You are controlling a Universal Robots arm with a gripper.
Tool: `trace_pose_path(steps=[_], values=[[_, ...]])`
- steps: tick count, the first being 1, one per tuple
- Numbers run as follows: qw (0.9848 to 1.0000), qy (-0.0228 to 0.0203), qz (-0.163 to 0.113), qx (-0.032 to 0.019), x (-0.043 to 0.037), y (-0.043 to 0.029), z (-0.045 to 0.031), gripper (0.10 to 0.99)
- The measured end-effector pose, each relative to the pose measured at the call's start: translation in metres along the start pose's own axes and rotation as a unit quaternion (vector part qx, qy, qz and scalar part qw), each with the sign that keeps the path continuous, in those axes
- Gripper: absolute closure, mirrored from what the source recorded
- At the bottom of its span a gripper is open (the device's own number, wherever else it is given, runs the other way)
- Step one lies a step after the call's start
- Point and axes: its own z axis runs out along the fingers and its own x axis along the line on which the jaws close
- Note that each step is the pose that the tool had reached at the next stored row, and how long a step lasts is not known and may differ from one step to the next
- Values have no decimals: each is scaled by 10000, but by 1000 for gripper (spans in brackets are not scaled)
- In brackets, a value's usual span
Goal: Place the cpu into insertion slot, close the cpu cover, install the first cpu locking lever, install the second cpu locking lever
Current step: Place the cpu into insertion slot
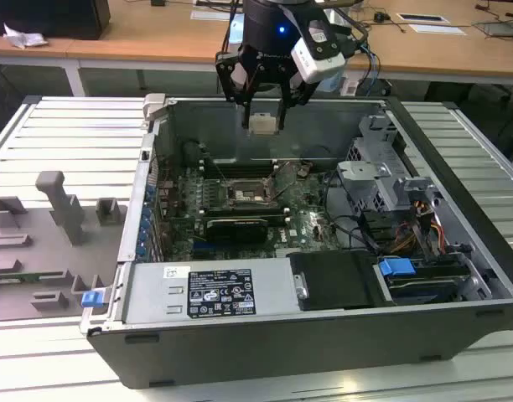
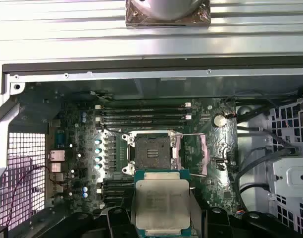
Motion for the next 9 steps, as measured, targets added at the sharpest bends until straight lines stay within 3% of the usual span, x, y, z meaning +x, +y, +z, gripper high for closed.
trace_pose_path(steps=[9], values=[[9998, -17, 195, -3, -1, -2, 28, 557]])
